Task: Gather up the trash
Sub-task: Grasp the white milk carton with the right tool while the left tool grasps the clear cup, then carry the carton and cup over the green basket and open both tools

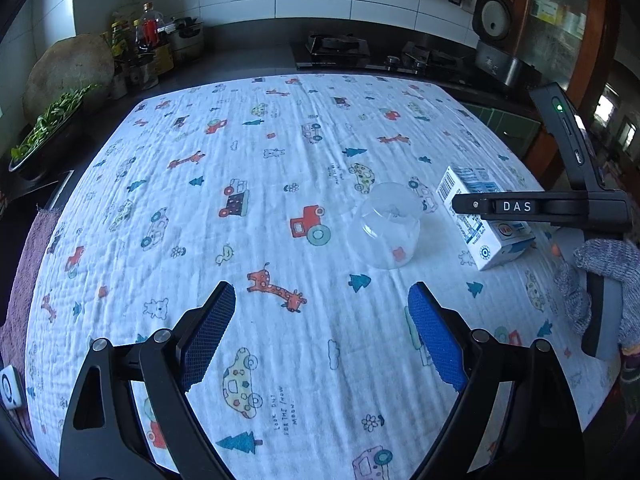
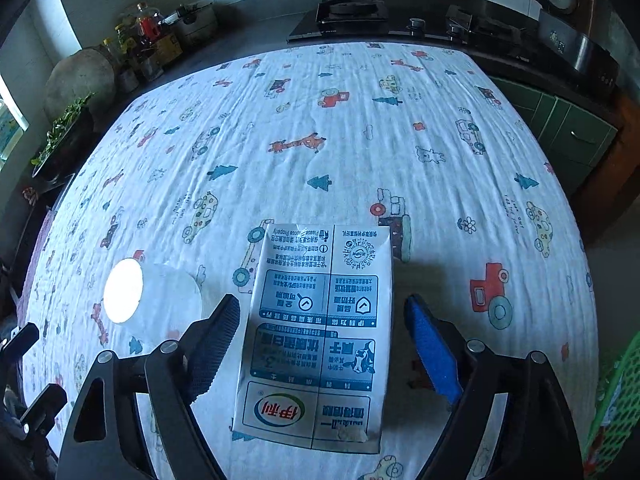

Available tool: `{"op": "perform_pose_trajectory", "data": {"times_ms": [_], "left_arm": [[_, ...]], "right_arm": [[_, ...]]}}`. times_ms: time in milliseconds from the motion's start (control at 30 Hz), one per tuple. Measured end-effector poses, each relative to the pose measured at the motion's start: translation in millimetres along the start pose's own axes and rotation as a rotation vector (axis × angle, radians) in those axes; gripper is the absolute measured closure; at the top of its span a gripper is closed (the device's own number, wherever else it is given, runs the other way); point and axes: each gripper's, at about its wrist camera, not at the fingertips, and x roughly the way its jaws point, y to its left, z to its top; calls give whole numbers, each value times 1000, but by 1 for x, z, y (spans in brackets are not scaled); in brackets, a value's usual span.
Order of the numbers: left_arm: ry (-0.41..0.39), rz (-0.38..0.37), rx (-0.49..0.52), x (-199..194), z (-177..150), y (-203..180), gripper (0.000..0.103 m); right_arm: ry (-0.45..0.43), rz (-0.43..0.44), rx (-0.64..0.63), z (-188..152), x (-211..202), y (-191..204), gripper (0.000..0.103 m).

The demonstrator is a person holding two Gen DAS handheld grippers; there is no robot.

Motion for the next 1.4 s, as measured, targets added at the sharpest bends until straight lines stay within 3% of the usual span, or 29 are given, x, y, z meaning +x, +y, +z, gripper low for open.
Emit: {"op": "perform_pose_trajectory", "data": {"times_ms": [133,800,1100,1300,1400], "left_arm": [[9,-4,38,10,5,-10,16],[42,-92,117,62,37,-44,16],[70,-91,95,86,43,-44,25],[80,-120,83,92,43,-44,40],[68,-111,87,90,43,-45,43]], "right_arm": [[22,14,7,-1,7,-4,34],[-59,15,19,-32,-53,-44,35],[-86,13,27,-59,-80,-61,35],[-93,15,50,-74,-91,-73,35],[-96,8,56,-80,-94,-77,35]]}}
